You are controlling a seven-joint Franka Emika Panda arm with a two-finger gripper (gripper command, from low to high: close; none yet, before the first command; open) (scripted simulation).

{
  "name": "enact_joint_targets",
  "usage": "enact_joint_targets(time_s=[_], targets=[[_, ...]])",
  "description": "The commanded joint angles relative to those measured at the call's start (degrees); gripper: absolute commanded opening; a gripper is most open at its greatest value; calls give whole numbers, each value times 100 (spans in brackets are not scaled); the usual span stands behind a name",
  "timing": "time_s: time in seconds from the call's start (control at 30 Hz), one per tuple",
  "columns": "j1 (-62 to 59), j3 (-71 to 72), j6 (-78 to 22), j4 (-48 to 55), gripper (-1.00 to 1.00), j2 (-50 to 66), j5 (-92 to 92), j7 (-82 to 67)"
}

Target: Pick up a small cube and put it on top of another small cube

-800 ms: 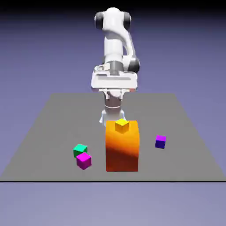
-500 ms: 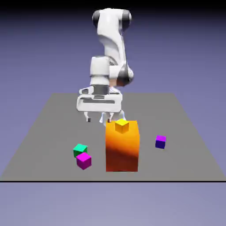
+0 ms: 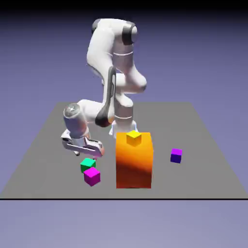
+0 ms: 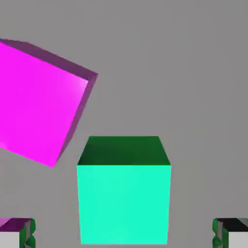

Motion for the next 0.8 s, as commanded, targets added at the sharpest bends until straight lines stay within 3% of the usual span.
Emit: enact_joint_targets(time_s=[0.0, 0.03, 0.07, 0.27, 0.47, 0.67, 0.7, 0.77], targets=[[-47, 67, 219, -17, 0, 208, 88, -61], [-84, 119, 393, -31, 0, 372, 157, -108], [-84, 119, 393, -31, -100, 372, 157, -108], [146, -183, -700, 95, -100, -623, -259, 207], [281, 233, -1836, 1224, -100, -648, -187, 891], [216, 356, -838, 928, -100, 66, 45, 733], [216, 356, -838, 928, 100, 66, 45, 733], [232, 325, -1087, 1002, 100, -112, -12, 772]])
